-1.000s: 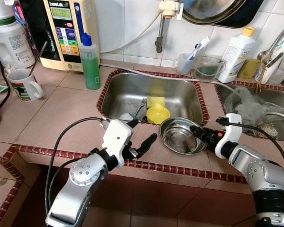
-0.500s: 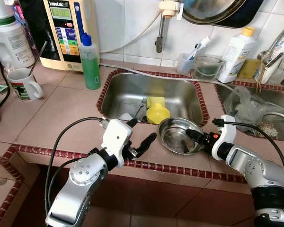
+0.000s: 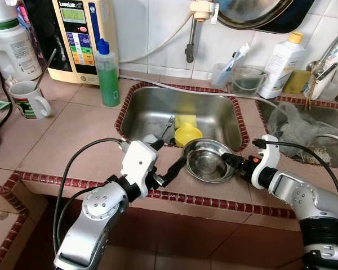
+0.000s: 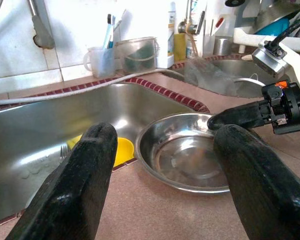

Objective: Kitchen organization

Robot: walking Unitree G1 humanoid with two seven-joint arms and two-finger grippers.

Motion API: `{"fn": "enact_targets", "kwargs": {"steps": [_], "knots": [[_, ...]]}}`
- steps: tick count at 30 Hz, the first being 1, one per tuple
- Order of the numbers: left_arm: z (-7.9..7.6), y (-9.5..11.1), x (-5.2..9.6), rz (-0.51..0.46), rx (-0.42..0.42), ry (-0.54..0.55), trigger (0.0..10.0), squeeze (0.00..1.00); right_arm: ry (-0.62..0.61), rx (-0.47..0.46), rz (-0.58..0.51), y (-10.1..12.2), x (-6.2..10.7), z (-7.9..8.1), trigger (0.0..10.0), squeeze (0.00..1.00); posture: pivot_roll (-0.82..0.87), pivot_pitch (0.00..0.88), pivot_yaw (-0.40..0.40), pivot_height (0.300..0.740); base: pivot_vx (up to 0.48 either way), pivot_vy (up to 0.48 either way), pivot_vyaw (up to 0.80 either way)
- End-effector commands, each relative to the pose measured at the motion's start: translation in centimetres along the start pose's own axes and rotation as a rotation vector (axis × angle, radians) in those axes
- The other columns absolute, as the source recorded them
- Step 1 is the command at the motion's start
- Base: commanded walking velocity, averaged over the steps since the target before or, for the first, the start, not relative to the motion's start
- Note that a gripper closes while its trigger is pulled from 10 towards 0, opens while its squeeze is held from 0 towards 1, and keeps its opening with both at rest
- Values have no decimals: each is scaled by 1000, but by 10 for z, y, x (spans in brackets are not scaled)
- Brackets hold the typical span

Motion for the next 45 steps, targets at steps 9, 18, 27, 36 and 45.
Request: {"fn": "enact_targets", "kwargs": {"steps": [9,18,27,36,45], "knots": [[-1,7,-3,-21,-26,-17,10000,0,-14,-14,-28,10,1,-1,0,0,-76,0,-79,740,0,0,0],[-2,8,-3,-25,-26,-16,10000,0,5,14,-94,21,4,0,0,0,-76,0,-83,740,0,0,0],[14,15,-5,-57,32,54,10000,0,155,101,-402,67,20,22,0,0,-80,0,-84,740,0,0,0],[52,16,-6,-63,28,232,10000,0,228,280,-813,102,48,60,10000,0,-77,8,-85,740,0,0,0],[59,-4,-3,-7,-38,356,10000,0,79,518,-869,78,49,59,10000,0,-74,14,-76,740,0,0,0]]}}
Point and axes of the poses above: a point about 5 cm out from each wrist's last joint towards the gripper, its own x axis pointing back from the gripper into the wrist, its own y axis along the axis of the wrist's last joint, z = x × y, the point moved 2 cm from there along -x, pointing out of the wrist towards the gripper, and after that the axes turned 11 degrees about -x, right-handed, at the moved point
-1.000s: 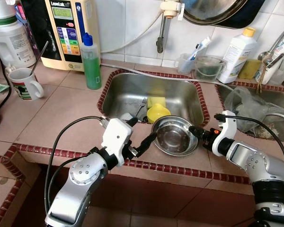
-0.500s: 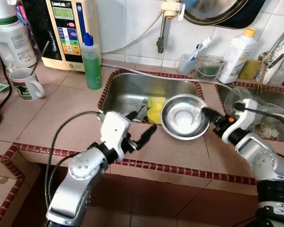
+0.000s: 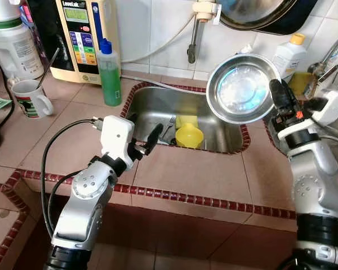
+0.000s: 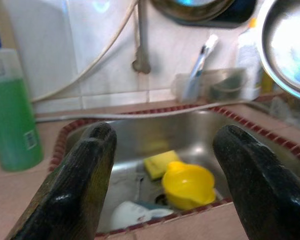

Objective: Kitchen organization

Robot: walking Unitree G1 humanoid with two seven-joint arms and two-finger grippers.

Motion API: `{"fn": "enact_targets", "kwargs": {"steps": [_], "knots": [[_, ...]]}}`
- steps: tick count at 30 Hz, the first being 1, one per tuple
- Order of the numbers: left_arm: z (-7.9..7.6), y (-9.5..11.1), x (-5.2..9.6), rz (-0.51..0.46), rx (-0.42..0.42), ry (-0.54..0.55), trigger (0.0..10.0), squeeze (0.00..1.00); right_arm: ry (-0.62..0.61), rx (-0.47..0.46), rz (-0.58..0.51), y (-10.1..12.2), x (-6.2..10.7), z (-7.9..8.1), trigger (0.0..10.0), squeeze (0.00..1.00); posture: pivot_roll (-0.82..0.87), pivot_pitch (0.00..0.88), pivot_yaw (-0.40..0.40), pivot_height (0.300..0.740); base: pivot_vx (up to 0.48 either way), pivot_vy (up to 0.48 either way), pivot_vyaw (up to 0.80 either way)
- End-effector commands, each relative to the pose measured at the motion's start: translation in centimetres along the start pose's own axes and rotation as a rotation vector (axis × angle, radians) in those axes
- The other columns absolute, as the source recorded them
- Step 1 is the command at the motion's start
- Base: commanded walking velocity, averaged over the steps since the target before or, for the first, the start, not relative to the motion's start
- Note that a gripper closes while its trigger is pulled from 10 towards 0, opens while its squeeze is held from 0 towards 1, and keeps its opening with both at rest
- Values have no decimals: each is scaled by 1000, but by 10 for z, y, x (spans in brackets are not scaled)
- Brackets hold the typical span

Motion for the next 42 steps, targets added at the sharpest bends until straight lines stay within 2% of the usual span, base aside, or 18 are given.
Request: {"fn": "enact_targets", "kwargs": {"steps": [1,7,13,42], "knots": [[-1,-5,1,8,-4,3,10000,0,3,78,-14,-1,4,4,10000,0,-76,15,-72,740,0,0,0],[-8,-7,1,-2,61,-69,10000,0,-8,101,12,-16,15,12,10000,0,-83,16,-66,740,0,0,0],[-7,-4,-1,-24,84,-93,10000,0,-9,132,15,-18,16,14,10000,0,-91,17,-66,740,86,0,0],[-15,-4,1,-32,109,-128,10000,0,2,174,29,-18,13,11,10000,0,-88,8,-78,740,277,0,0]]}}
Point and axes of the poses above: a point about 5 cm out from each wrist's last joint towards the gripper, its own x axis pointing back from the gripper into the wrist, its own y axis along the axis of the wrist's last joint, z = x × y, the point moved 2 cm from there along -x, pointing out of the wrist towards the gripper, and after that the axes turned 11 degrees about -x, right-handed, at the moved point
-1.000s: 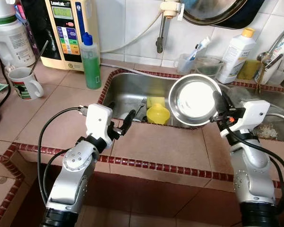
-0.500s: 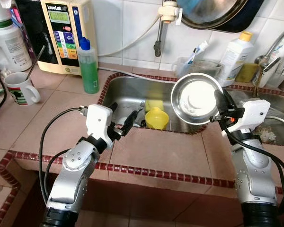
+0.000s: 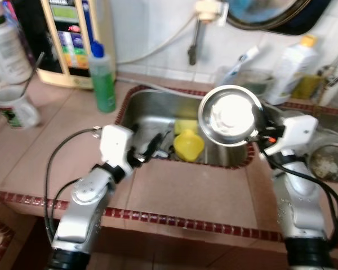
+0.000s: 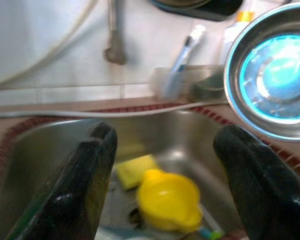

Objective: Kitchen organization

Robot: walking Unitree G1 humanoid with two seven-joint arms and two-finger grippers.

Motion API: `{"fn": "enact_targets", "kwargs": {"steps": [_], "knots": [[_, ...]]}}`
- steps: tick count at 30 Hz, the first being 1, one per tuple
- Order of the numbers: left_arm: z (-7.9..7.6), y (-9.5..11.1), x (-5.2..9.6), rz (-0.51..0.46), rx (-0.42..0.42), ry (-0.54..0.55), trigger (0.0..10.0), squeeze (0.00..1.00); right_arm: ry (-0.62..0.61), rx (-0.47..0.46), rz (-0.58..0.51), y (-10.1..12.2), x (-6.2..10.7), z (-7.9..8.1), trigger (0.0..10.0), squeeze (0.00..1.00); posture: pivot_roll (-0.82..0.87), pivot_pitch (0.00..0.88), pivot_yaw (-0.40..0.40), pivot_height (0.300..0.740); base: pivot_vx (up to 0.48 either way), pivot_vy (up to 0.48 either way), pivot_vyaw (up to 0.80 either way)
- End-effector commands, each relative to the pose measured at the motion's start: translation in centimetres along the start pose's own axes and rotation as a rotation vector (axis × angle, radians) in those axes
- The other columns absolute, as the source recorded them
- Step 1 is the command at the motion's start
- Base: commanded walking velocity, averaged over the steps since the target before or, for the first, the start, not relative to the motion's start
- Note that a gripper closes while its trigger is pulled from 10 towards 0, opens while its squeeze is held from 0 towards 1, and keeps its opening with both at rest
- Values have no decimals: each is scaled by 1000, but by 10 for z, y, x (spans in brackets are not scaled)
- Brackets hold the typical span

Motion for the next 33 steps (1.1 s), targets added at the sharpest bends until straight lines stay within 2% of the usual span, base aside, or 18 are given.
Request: {"fn": "enact_targets", "kwargs": {"steps": [1,9,13,18,20,22,24,27,33], "knots": [[-6,4,-3,-14,-1,-28,10000,0,-19,17,-18,5,0,-6,10000,0,-88,8,-78,740,281,0,0],[-9,5,-4,-19,3,-39,10000,0,-16,19,-10,4,-1,-7,10000,0,-90,0,-80,740,272,0,0],[-17,5,-4,-1,46,-75,10000,0,-56,11,30,-1,-1,-14,10000,0,-90,0,-80,740,0,0,0],[-22,3,-4,41,41,-105,10000,0,-117,12,77,-7,-2,-25,10000,0,-91,0,-80,740,0,0,0],[-28,7,-5,53,59,-147,10000,0,-172,15,126,-12,-2,-35,10000,0,-98,9,-78,740,0,0,0],[-31,10,-4,49,59,-164,10000,0,-176,28,142,-12,-2,-38,10000,0,-101,22,-79,740,0,0,0],[-42,16,-1,52,48,-229,10000,0,-174,9,182,-15,0,-42,10000,0,-107,49,-80,740,0,0,0],[-50,19,1,58,44,-273,10000,0,-195,-9,194,-14,0,-47,10000,0,-112,63,-79,740,0,0,0],[-63,26,9,86,45,-339,10000,0,-176,-24,232,-17,1,-46,10000,0,-126,128,-66,740,0,0,0]]}}
Point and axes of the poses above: a point about 5 cm out from each wrist's last joint towards the gripper, its own x axis pointing back from the gripper into the wrist, its own y axis along the axis of the wrist's last joint, z = x × y, the point moved 2 cm from there along -x, pointing out of the wrist towards the gripper, and after that the axes turned 11 degrees about -x, right-handed, at the moved point
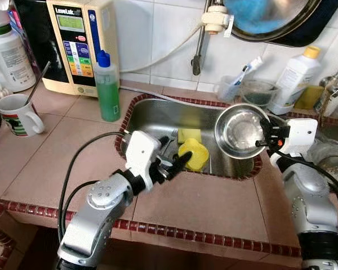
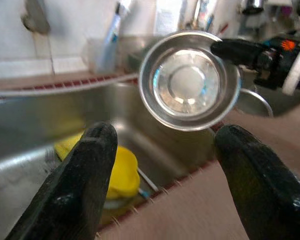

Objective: Kitchen organization

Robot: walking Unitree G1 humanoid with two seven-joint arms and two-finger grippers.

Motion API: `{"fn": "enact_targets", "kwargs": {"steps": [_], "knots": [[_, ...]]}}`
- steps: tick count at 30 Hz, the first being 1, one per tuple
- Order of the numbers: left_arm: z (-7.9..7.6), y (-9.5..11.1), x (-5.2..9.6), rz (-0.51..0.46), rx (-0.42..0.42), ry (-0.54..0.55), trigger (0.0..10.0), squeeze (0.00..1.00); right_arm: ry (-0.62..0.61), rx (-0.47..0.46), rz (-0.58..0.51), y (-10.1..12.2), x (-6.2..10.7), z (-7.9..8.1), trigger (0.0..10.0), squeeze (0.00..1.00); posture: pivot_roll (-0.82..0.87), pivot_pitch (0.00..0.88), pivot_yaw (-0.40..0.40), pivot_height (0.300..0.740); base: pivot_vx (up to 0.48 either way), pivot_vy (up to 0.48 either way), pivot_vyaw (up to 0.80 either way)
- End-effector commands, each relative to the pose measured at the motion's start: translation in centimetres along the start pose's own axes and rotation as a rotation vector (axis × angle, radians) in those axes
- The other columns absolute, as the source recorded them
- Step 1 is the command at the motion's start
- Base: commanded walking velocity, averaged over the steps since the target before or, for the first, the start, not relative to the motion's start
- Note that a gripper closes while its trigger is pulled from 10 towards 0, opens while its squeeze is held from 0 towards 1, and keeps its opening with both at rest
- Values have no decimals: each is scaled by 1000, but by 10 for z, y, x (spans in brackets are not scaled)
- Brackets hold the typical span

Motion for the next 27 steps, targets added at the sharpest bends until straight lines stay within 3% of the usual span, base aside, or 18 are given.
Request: {"fn": "enact_targets", "kwargs": {"steps": [1,18,27], "knots": [[-9,8,0,-6,-7,-40,10000,0,13,-21,6,4,-1,-1,10000,0,-127,140,-63,740,0,0,0],[-16,33,-1,5,33,-57,10000,0,115,-74,-4,19,-14,10,10000,0,-128,268,-32,740,0,0,0],[-13,39,2,13,57,-41,10000,0,218,-177,42,23,-29,25,10000,0,-111,297,-38,740,0,0,0]]}}
Point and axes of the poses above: a point about 5 cm out from each wrist's last joint towards the gripper, its own x axis pointing back from the gripper into the wrist, its own y axis along the axis of the wrist's last joint, z = x × y, the point moved 2 cm from there along -x, pointing out of the wrist towards the gripper, and after that the axes turned 11 degrees about -x, right-handed, at the moved point
